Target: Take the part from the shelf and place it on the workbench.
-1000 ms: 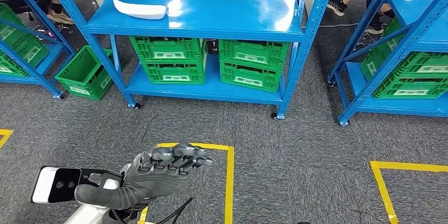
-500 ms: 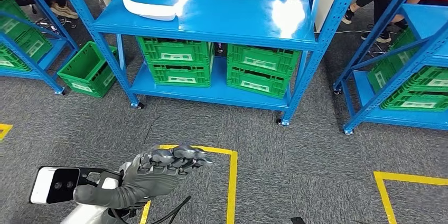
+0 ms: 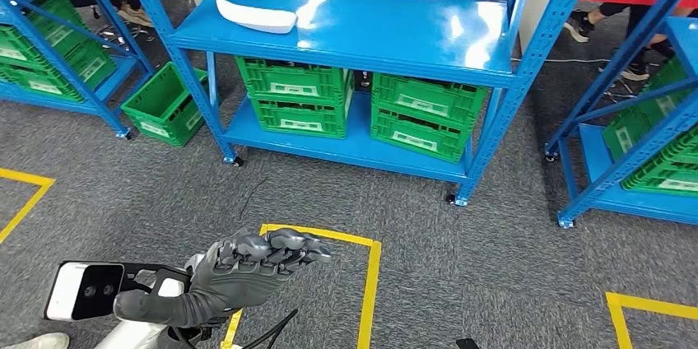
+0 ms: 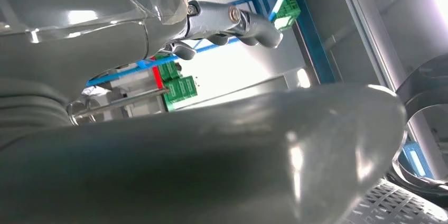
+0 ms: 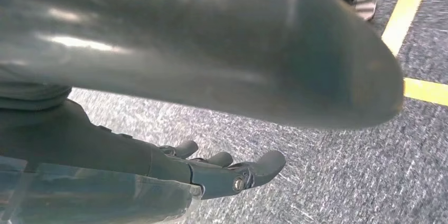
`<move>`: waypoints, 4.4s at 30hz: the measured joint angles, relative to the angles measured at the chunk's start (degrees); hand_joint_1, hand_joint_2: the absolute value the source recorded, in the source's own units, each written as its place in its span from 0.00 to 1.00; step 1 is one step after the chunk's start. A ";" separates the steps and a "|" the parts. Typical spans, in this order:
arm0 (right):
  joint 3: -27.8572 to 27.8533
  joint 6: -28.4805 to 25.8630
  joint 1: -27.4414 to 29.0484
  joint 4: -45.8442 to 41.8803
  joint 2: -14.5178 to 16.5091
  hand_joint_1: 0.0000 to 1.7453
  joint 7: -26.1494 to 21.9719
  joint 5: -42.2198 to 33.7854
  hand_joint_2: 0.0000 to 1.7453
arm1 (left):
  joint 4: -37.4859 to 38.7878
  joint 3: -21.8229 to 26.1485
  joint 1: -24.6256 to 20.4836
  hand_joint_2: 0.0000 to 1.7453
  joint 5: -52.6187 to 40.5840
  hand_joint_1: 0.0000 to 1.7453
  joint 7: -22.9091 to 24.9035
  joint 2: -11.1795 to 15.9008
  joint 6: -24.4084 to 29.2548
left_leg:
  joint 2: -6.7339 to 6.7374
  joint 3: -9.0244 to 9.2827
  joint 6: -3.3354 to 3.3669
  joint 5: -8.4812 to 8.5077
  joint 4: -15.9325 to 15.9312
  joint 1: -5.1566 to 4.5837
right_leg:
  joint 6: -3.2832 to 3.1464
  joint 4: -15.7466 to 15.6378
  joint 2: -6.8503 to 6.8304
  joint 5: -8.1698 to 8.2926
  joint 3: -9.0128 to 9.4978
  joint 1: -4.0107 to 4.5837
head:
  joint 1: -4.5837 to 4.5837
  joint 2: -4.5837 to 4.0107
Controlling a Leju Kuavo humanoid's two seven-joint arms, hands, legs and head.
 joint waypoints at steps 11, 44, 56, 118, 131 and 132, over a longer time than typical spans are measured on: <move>0.35 0.78 -0.19 0.31 0.36 0.00 -0.04 -0.13 0.00 | 0.14 -0.02 -0.60 0.00 0.56 0.00 0.31 0.10 0.25 | 2.64 8.16 3.20 8.13 -17.07 -1.08 | 1.48 1.07 -3.07 -1.92 0.66 0.66 | 0.25 0.00; 0.62 0.76 1.40 2.09 1.14 0.00 -1.33 -2.89 0.00 | -2.96 0.38 1.81 0.00 2.21 0.00 5.47 -0.61 -0.45 | 0.67 9.18 3.55 8.66 -18.44 -0.60 | 0.17 9.13 0.81 -5.13 -3.64 1.03 | 0.49 0.00; 1.59 -0.92 -0.68 1.61 1.63 0.00 1.00 -2.31 0.00 | -2.29 1.95 3.24 0.00 2.62 0.00 4.41 0.07 -1.97 | -1.36 9.05 0.71 5.50 -15.68 -0.23 | 0.44 0.36 1.44 -0.35 -0.24 0.10 | 0.51 0.00; 1.91 -1.26 0.15 1.58 0.63 0.00 -1.55 -4.43 0.00 | 0.54 0.34 1.31 0.00 3.15 0.00 1.37 0.82 -1.10 | -1.15 12.73 3.29 3.69 -14.82 -2.43 | -0.85 -1.06 1.95 2.08 -1.39 1.58 | 0.33 0.00; 1.89 -0.99 0.04 1.56 1.02 0.00 -1.60 -5.25 0.00 | 0.60 0.38 1.40 0.00 2.81 0.00 1.41 1.09 -1.10 | 0.19 1.96 1.12 12.03 -15.02 -0.20 | 0.85 -1.28 2.58 -5.47 7.41 0.88 | 0.06 0.00; 1.89 -0.94 -0.03 1.56 1.04 0.00 -1.60 -5.37 0.00 | 0.59 0.39 1.38 0.00 2.76 0.00 1.43 1.06 -1.10 | 0.15 2.34 1.41 12.32 -14.99 -0.25 | 1.24 -1.59 2.63 -5.94 7.62 0.93 | 0.07 0.00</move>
